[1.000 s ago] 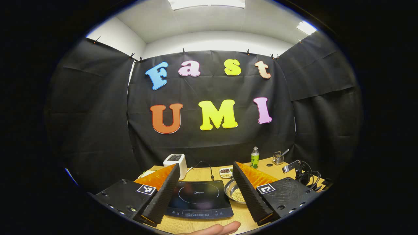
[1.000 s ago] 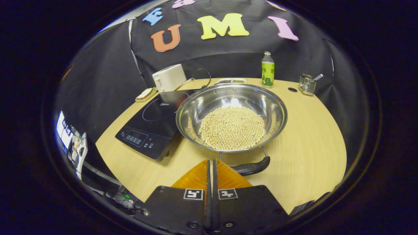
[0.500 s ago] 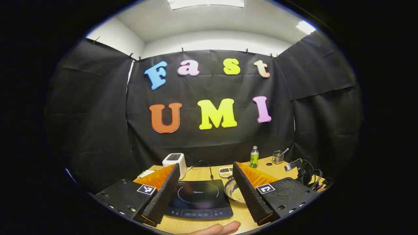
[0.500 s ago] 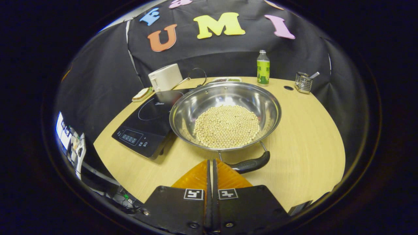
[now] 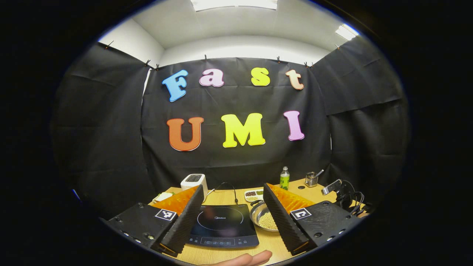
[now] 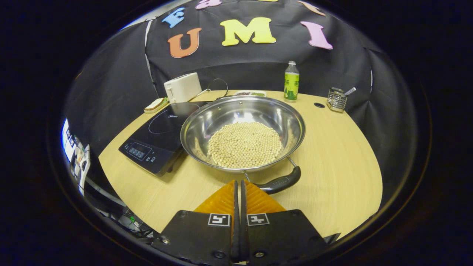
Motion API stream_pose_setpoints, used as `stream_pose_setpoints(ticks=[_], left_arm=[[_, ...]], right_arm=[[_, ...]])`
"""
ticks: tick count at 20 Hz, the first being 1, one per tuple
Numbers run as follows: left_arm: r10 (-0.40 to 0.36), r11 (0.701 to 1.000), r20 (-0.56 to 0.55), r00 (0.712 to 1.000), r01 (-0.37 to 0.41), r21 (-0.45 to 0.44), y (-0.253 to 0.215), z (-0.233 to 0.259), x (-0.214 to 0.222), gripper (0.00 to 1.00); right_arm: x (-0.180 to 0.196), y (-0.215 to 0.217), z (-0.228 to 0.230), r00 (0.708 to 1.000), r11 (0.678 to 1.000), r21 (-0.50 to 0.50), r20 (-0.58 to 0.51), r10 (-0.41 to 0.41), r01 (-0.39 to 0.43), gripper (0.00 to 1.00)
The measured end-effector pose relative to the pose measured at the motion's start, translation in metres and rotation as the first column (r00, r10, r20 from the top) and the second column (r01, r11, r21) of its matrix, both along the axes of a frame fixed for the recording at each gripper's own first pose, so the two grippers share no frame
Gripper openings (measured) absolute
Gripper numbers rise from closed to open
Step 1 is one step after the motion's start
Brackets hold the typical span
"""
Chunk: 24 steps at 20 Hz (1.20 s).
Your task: First push the handle of the pot to place it horizontally, then grasp the pot with both hands and set it on the induction cooktop.
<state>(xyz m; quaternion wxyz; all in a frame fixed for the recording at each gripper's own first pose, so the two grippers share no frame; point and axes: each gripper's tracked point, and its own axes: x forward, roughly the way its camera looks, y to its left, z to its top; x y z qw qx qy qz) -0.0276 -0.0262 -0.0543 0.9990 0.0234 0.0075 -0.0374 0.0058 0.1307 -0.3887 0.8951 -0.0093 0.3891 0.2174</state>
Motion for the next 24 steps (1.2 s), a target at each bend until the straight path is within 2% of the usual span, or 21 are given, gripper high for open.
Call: stream_pose_setpoints(ticks=[8,16,19,24], left_arm=[[-0.043,0.999,-0.016,0.999,0.042,-0.03,-0.015,-0.009,0.004,0.96],[-0.014,0.999,0.015,1.0,0.014,-0.035,-0.014,0.001,0.019,0.96],[-0.005,0.999,0.012,1.0,0.005,-0.038,-0.012,0.001,0.024,0.96],[0.016,0.999,-0.003,1.0,-0.016,-0.039,-0.006,-0.003,0.036,0.96]], right_arm=[[0.016,-0.025,-0.003,0.999,1.0,0.011,0.02,-0.025,0.024,0.04],[0.039,-0.055,-0.007,0.996,0.996,0.021,0.027,-0.085,0.085,0.04],[0.045,-0.056,-0.009,0.996,0.996,0.033,0.008,-0.084,0.084,0.01],[0.058,-0.06,-0.008,0.997,0.996,0.035,-0.007,-0.081,0.081,0.04]])
